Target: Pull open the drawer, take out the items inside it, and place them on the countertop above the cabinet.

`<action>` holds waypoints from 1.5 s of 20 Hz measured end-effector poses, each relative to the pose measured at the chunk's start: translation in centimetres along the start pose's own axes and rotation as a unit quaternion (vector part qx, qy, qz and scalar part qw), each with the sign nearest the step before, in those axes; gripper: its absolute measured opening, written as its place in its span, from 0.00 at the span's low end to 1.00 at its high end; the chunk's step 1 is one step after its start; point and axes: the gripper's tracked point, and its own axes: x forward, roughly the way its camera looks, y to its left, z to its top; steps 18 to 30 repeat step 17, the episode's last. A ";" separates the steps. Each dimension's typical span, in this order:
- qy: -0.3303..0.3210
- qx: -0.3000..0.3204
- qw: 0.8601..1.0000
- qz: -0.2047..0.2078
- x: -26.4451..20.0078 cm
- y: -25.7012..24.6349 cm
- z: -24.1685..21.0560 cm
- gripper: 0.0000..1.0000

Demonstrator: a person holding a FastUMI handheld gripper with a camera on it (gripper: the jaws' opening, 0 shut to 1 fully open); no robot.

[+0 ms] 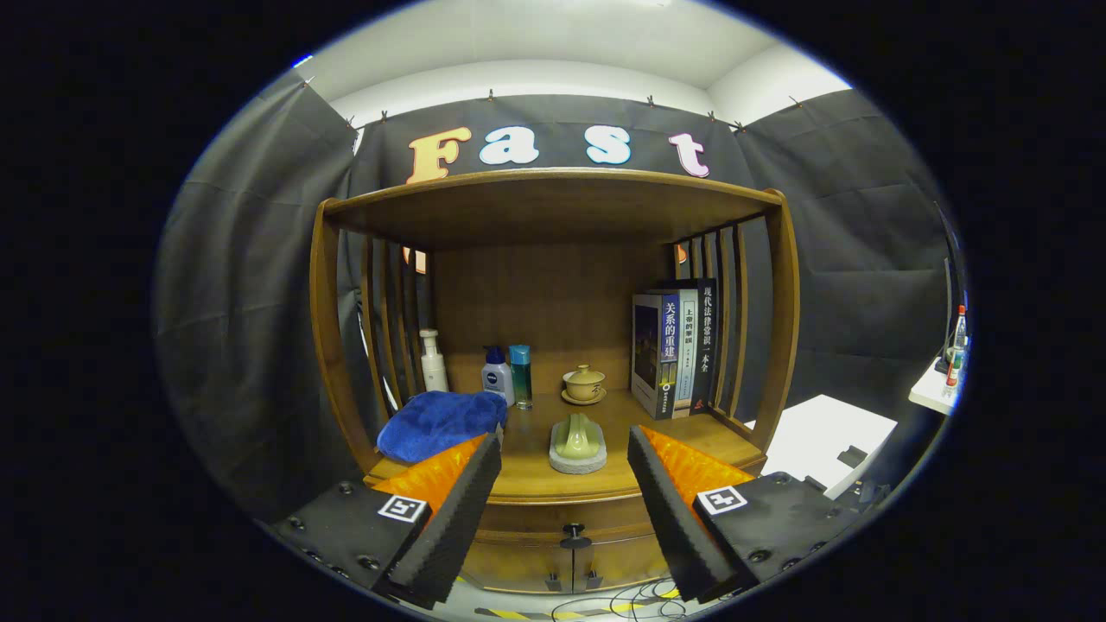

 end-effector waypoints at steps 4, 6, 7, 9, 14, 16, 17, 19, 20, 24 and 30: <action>-0.002 0.002 1.000 -0.001 0.0 0.0 0.1 0.98; -0.001 0.002 1.000 0.000 -0.1 0.0 0.0 0.98; -0.002 0.002 1.000 0.000 -0.1 0.0 0.0 0.98; -0.001 0.002 1.000 -0.001 -0.1 0.0 -0.1 0.98; 0.000 0.005 1.000 -0.001 -0.1 0.0 -0.2 0.98; -0.002 0.005 1.000 -0.001 -0.1 0.0 -0.1 0.98; -0.003 0.006 1.000 -0.001 -0.2 0.0 -0.1 0.98; -0.003 0.006 1.000 -0.001 -0.2 0.0 -0.1 0.98; -0.003 0.006 1.000 -0.001 -0.2 0.0 -0.1 0.98; -0.003 0.006 1.000 -0.001 -0.2 0.0 -0.1 0.98; -0.003 0.006 1.000 -0.001 -0.2 0.0 -0.1 0.98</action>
